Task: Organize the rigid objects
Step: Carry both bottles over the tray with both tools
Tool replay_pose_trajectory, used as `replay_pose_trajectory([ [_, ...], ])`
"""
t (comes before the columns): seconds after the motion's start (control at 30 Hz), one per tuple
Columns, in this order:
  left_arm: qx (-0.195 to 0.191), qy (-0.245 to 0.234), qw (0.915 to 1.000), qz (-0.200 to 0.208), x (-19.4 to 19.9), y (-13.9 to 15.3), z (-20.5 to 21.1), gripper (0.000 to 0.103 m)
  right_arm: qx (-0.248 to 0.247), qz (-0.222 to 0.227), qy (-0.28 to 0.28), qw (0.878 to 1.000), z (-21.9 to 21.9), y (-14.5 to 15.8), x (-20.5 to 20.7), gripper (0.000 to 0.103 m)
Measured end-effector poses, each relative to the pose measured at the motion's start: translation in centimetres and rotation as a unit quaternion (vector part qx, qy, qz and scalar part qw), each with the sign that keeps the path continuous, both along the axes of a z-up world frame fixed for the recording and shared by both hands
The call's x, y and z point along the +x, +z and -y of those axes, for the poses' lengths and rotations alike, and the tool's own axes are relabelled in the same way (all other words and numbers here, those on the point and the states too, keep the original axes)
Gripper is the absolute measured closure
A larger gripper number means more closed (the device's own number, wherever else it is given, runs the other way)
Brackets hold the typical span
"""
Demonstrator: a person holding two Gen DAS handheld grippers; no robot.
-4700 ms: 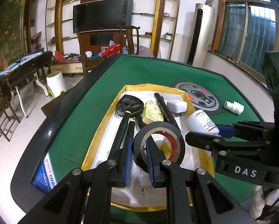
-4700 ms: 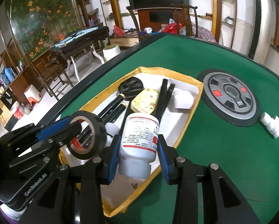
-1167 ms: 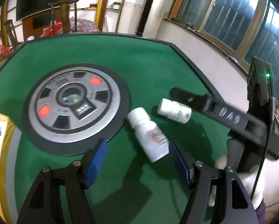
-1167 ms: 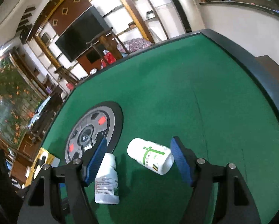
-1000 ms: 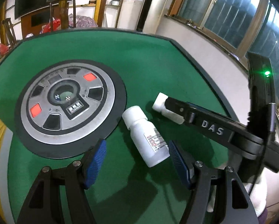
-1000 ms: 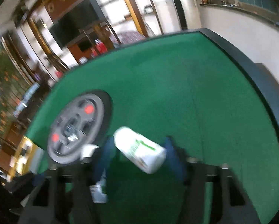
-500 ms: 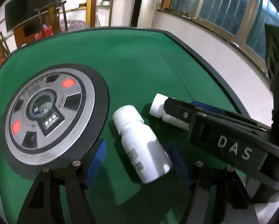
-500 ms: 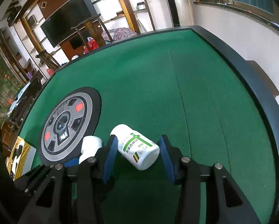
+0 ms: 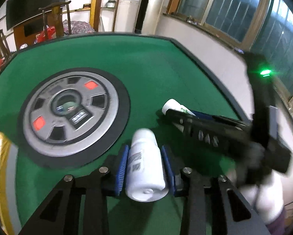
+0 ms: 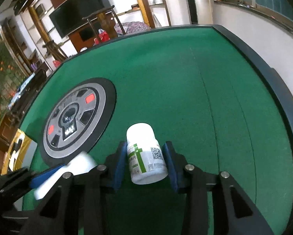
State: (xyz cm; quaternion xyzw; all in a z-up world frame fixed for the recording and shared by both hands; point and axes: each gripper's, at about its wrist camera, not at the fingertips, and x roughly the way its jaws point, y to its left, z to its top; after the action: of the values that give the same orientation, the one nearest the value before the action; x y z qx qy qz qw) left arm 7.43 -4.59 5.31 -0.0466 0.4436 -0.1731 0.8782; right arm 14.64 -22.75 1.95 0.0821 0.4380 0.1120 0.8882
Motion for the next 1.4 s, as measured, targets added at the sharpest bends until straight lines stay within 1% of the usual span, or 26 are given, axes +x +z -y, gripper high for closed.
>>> replay_pose_trajectory([
  [0.1, -0.022, 0.009, 0.9996, 0.014, -2.6, 1.8, -2.9, 0.067, 0.022, 0.007, -0.009, 1.000, 0.7, 0.3, -0.3, 0.066],
  [0.2, -0.044, 0.027, 0.9981, 0.032, -5.5, 3.7, -6.5, 0.067, 0.052, 0.011, -0.008, 0.999, 0.9, 0.6, -0.9, 0.066],
  [0.4, -0.074, 0.070, 0.9928, 0.062, -10.9, 6.6, -14.4, 0.067, 0.097, -0.002, 0.020, 0.995, -1.7, 0.9, -2.5, 0.067],
  [0.47, -0.073, 0.088, 0.9903, 0.080, -12.3, 7.5, -17.0, 0.067, 0.113, -0.001, 0.037, 0.993, -3.4, 1.4, -4.1, 0.067],
  [0.57, -0.054, 0.121, 0.9857, 0.103, -13.3, 7.7, -20.1, 0.067, 0.128, -0.004, 0.072, 0.989, -6.8, 2.5, -6.1, 0.067],
  [0.63, -0.058, 0.144, 0.9829, 0.099, -13.0, 7.0, -22.0, 0.067, 0.135, -0.009, 0.105, 0.985, -10.0, 3.5, -7.2, 0.067],
  [0.7, -0.063, 0.163, 0.9808, 0.087, -12.3, 5.7, -23.8, 0.067, 0.135, -0.010, 0.131, 0.982, -12.8, 4.4, -8.0, 0.067],
  [0.73, -0.061, 0.172, 0.9799, 0.081, -12.2, 4.9, -24.4, 0.067, 0.132, -0.012, 0.149, 0.980, -14.9, 4.9, -8.6, 0.067],
  [0.8, -0.062, 0.185, 0.9789, 0.063, -11.7, 3.1, -25.6, 0.067, 0.124, -0.013, 0.171, 0.977, -17.7, 5.5, -9.3, 0.067],
  [0.9, -0.070, 0.196, 0.9773, 0.042, -11.0, 1.0, -26.8, 0.067, 0.099, -0.014, 0.201, 0.974, -22.3, 5.9, -10.5, 0.067],
  [1.03, -0.079, 0.206, 0.9751, 0.022, -10.1, -0.8, -27.9, 0.067, 0.063, -0.020, 0.215, 0.974, -26.6, 5.2, -10.8, 0.067],
  [1.07, -0.087, 0.206, 0.9744, 0.017, -10.0, -1.2, -28.1, 0.067, 0.050, -0.021, 0.216, 0.975, -27.6, 4.9, -10.9, 0.067],
  [1.2, -0.097, 0.207, 0.9735, 0.015, -10.2, -1.7, -28.5, 0.067, -0.006, -0.011, 0.218, 0.976, -30.5, 4.3, -11.4, 0.071],
  [1.3, -0.105, 0.207, 0.9724, 0.022, -10.9, -1.4, -29.0, 0.066, -0.030, 0.000, 0.217, 0.976, -31.2, 4.4, -11.6, 0.071],
  [1.37, -0.105, 0.208, 0.9720, 0.027, -11.1, -1.1, -29.0, 0.062, -0.049, 0.007, 0.216, 0.975, -31.5, 4.3, -11.9, 0.070],
  [1.4, -0.104, 0.209, 0.9719, 0.030, -11.4, -0.9, -29.1, 0.058, -0.061, 0.010, 0.214, 0.975, -31.6, 4.3, -12.0, 0.070],
])
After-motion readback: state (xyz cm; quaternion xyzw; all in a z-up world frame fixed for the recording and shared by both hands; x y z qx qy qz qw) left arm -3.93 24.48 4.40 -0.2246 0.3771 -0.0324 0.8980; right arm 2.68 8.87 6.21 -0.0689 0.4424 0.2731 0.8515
